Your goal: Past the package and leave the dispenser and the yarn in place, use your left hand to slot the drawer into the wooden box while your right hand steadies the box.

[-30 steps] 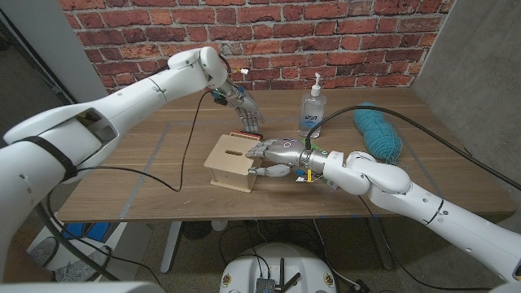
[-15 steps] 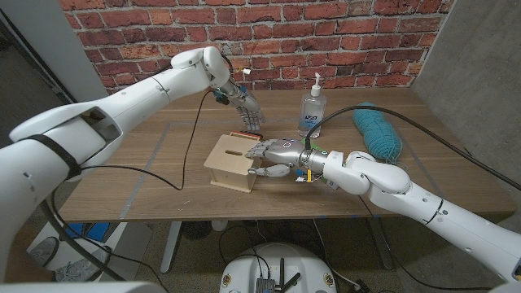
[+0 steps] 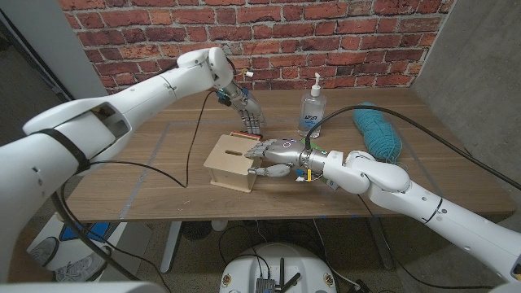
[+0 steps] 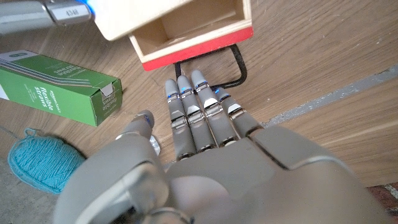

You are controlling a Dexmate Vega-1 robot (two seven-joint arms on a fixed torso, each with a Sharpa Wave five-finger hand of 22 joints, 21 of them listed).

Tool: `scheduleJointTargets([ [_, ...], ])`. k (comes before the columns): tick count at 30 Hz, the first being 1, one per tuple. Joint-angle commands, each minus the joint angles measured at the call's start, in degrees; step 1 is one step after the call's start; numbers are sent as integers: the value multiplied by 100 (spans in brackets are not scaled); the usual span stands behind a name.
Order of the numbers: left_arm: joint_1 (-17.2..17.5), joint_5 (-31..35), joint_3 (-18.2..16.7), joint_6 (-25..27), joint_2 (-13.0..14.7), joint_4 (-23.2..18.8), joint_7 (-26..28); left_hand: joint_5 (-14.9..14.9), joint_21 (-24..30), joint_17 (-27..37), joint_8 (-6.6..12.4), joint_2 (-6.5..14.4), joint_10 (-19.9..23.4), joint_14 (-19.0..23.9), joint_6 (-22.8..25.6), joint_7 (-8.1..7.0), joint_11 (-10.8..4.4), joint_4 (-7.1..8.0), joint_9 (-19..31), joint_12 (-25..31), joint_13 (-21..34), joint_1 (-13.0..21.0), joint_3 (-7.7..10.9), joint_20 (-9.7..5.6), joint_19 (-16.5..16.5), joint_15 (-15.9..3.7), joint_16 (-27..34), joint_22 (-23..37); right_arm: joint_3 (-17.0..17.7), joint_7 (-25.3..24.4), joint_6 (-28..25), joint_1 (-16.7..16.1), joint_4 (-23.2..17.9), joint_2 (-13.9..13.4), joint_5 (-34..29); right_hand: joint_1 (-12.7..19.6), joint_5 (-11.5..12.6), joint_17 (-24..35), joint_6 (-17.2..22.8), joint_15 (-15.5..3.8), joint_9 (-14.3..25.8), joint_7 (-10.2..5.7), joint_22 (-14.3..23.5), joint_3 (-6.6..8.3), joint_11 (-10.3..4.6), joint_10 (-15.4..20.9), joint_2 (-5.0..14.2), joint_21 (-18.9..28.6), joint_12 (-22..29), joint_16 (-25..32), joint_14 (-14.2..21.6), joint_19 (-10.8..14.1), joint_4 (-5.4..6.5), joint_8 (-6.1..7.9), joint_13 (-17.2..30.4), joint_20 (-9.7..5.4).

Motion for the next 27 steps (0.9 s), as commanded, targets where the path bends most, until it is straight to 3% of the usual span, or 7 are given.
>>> scheduleJointTargets([
  [1, -104, -27, 121, -84, -151, 325, -145, -37, 5, 20, 43, 6, 55, 26, 12, -13, -37, 1, 8, 27, 19, -85, 44, -598, -23, -378, 14, -5, -8, -6, 4, 8, 37, 11, 31, -36, -16, 6, 63, -424, 25, 0, 1, 46, 31, 48, 648, 30, 14, -10, 57, 39, 6, 6, 22, -692],
  [8, -144, -50, 147, -160, -189, 421, -205, -35, 19, 20, 73, 6, 135, 94, 91, 10, -39, 15, 7, 57, 19, -162, 61, -600, -16, -400, 38, -6, -13, -25, 5, 29, 57, 21, 24, -37, -18, 7, 63, -420, 25, 0, 0, 45, 30, 44, 646, 30, 9, -13, 55, 43, 5, 6, 22, -699],
  [12, -169, -38, 172, -163, -205, 454, -241, -31, 36, 20, 97, 10, 274, 185, 179, -4, -114, 23, 7, 98, 20, -235, 91, -626, 19, -407, 58, -8, -12, -34, 7, 43, 62, 23, 16, -38, -19, 8, 61, -422, 25, 1, 1, 45, 32, 36, 647, 30, 5, -16, 50, 43, 5, 4, 23, -701],
  [27, -267, -104, 278, -171, -326, 711, -512, -25, 55, 22, 117, 20, 446, 376, 325, 12, -100, 33, 7, 118, 22, -379, 172, -640, 92, -470, 76, -10, -11, -36, -13, 45, 55, 17, 21, -37, -21, 11, 58, -418, 25, -7, 1, 50, 33, 31, 656, 31, 1, -24, 39, 48, 6, 2, 23, -707],
])
